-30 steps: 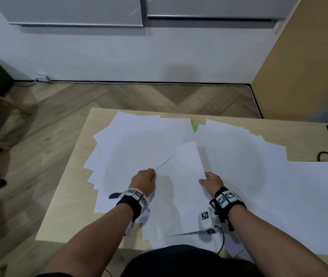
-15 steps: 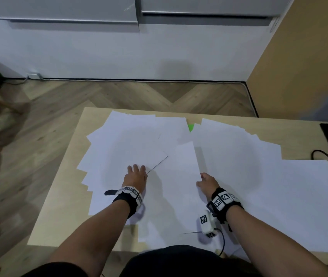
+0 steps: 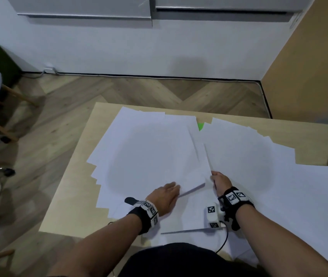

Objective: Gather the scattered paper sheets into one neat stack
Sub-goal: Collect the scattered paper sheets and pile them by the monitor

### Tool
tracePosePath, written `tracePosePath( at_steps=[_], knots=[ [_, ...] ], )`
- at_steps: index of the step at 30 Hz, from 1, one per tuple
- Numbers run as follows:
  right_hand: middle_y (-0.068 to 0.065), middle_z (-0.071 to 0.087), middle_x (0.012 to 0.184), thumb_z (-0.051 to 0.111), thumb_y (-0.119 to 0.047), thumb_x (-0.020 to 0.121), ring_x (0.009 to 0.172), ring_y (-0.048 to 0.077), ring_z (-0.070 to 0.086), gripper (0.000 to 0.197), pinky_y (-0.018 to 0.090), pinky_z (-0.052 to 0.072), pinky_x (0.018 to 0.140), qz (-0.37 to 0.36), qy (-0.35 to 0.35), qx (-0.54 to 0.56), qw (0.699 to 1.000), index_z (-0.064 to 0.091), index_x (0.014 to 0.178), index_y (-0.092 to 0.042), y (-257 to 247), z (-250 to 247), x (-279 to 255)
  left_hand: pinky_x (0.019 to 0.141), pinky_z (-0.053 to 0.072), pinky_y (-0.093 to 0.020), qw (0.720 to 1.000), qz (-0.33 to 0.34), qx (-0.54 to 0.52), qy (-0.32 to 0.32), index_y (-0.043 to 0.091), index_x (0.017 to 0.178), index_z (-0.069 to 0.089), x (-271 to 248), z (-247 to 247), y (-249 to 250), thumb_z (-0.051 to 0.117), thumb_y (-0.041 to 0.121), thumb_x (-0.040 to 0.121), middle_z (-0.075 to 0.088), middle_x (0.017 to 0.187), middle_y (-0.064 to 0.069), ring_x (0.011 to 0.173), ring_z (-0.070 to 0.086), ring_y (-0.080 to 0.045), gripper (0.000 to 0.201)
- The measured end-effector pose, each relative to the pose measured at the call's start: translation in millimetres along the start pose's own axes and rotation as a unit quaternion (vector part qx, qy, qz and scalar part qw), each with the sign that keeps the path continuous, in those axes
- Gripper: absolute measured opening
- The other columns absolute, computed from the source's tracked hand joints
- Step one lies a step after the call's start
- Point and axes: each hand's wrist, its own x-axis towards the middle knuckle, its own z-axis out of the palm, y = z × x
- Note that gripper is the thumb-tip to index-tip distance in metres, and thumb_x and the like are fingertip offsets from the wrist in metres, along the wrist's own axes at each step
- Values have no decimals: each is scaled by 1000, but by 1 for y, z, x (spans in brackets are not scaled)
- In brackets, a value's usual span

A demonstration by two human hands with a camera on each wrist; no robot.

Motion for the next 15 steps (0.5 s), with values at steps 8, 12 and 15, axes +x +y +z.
tracePosePath(
  at_steps=[8,12,15],
  knots=[
    [4,75,94,89,-34,60,91,22,71,42,42,55,91,0,-29,70,997,70,93,-15,19,7,18,93,47,-41,989,129,70,-22,19,114,58,-19,-5,5,33,37,102,67,111,0,116,55,-24,33],
    [7,74,95,82,-6,69,92,26,70,26,40,55,90,-7,-1,49,999,67,88,-16,10,6,5,91,41,-36,997,-41,-16,70,25,103,64,-21,-21,-3,44,55,93,67,107,6,107,56,-21,38],
    [6,70,95,76,10,71,86,24,66,37,33,54,79,-31,-3,82,996,64,100,-11,6,-2,-6,92,43,-39,928,-327,-69,162,21,116,59,-19,-33,-33,61,59,83,58,122,-2,118,49,-27,50]
  ],
)
